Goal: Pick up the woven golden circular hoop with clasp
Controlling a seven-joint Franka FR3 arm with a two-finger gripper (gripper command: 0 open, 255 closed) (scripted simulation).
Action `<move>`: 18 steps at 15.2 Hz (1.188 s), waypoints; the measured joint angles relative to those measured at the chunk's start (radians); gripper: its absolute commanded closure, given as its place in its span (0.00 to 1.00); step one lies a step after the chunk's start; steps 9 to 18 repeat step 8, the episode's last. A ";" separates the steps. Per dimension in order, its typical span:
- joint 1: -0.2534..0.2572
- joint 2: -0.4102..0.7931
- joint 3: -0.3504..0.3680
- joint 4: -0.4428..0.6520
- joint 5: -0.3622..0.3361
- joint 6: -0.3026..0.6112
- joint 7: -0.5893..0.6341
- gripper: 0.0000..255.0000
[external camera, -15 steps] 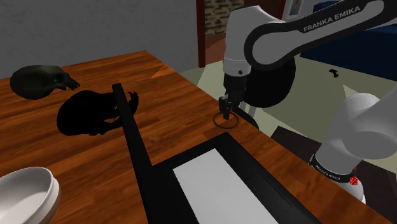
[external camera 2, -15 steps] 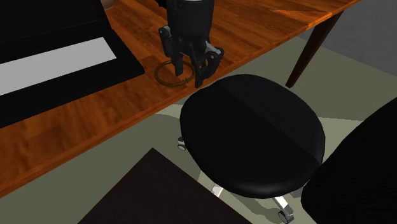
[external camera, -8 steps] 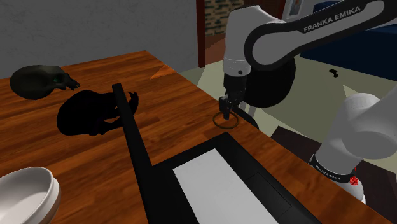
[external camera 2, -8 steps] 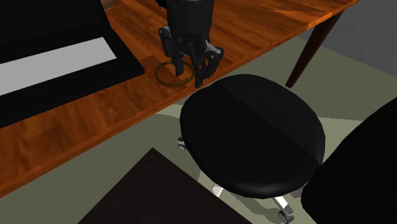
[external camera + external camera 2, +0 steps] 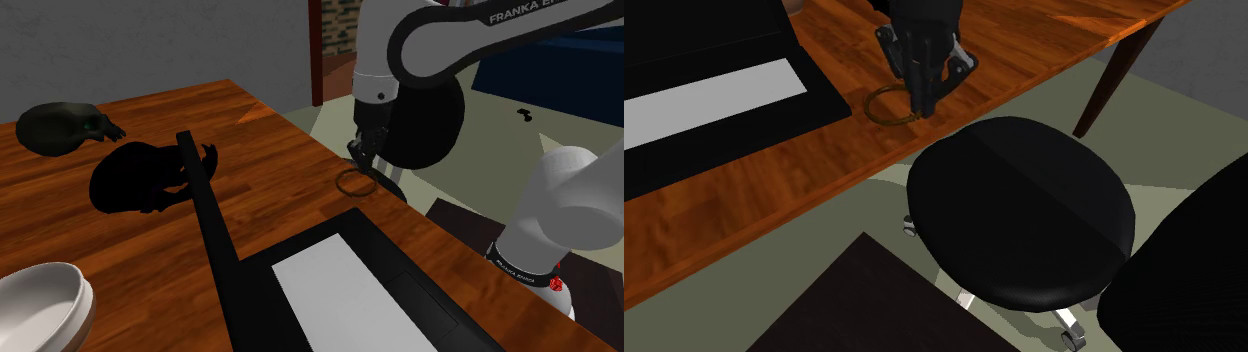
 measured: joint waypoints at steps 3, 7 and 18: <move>-0.001 -0.005 -0.003 0.037 -0.003 -0.042 0.004 1.00; -0.002 -0.012 -0.007 0.086 -0.006 -0.097 0.009 1.00; -0.002 -0.013 -0.008 0.093 -0.007 -0.105 0.009 1.00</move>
